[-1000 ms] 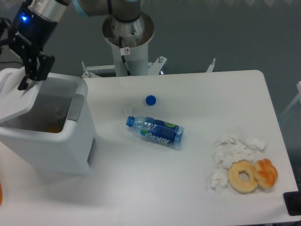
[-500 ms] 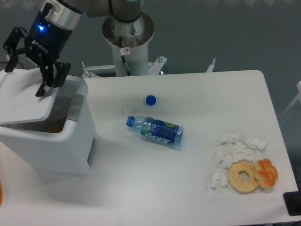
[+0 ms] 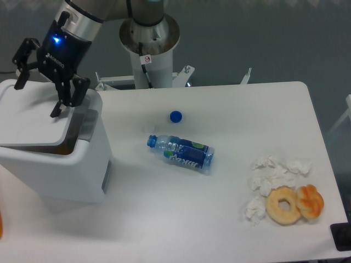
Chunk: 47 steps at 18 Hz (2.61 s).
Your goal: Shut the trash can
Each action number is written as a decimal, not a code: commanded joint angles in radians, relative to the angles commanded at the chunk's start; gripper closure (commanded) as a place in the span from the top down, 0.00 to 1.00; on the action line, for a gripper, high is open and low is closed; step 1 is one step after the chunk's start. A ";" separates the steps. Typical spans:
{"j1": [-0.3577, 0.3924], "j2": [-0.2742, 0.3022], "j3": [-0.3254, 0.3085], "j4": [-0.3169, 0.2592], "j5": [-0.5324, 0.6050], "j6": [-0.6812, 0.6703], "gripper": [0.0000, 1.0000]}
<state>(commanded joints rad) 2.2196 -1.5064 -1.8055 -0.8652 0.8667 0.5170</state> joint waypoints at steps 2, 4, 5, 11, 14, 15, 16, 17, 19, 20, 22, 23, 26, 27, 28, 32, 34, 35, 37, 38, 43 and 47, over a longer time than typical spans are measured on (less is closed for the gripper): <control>0.005 -0.002 -0.003 0.000 0.000 0.000 1.00; 0.009 -0.002 -0.003 0.000 0.000 0.002 1.00; 0.009 -0.002 -0.005 0.000 0.000 0.002 1.00; 0.017 -0.011 -0.021 0.000 0.000 0.002 1.00; 0.017 -0.023 -0.026 0.000 0.002 0.003 1.00; 0.017 -0.023 -0.026 0.000 0.002 0.003 1.00; 0.017 -0.023 -0.026 0.000 0.000 0.003 1.00; 0.017 -0.023 -0.026 0.000 0.000 0.003 1.00; 0.015 -0.025 -0.026 0.000 0.000 0.003 1.00; 0.015 -0.025 -0.026 0.000 0.000 0.003 1.00; 0.015 -0.025 -0.026 0.000 0.000 0.005 1.00; 0.014 -0.025 -0.026 0.000 0.000 0.005 1.00; 0.014 -0.026 -0.031 0.000 0.000 0.005 1.00; 0.012 -0.026 -0.032 0.000 0.000 0.005 1.00; 0.012 -0.026 -0.032 0.000 0.000 0.005 1.00; 0.012 -0.025 -0.034 0.000 -0.002 0.021 1.00; 0.011 -0.026 -0.034 0.000 0.000 0.021 1.00; 0.012 -0.025 -0.034 0.000 -0.002 0.023 1.00; 0.011 -0.025 -0.034 0.000 -0.002 0.023 1.00; 0.011 -0.025 -0.034 -0.002 0.000 0.023 1.00; 0.012 -0.025 -0.048 0.000 0.000 0.025 1.00; 0.012 -0.025 -0.048 0.000 -0.002 0.025 1.00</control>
<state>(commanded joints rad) 2.2319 -1.5309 -1.8530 -0.8652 0.8652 0.5415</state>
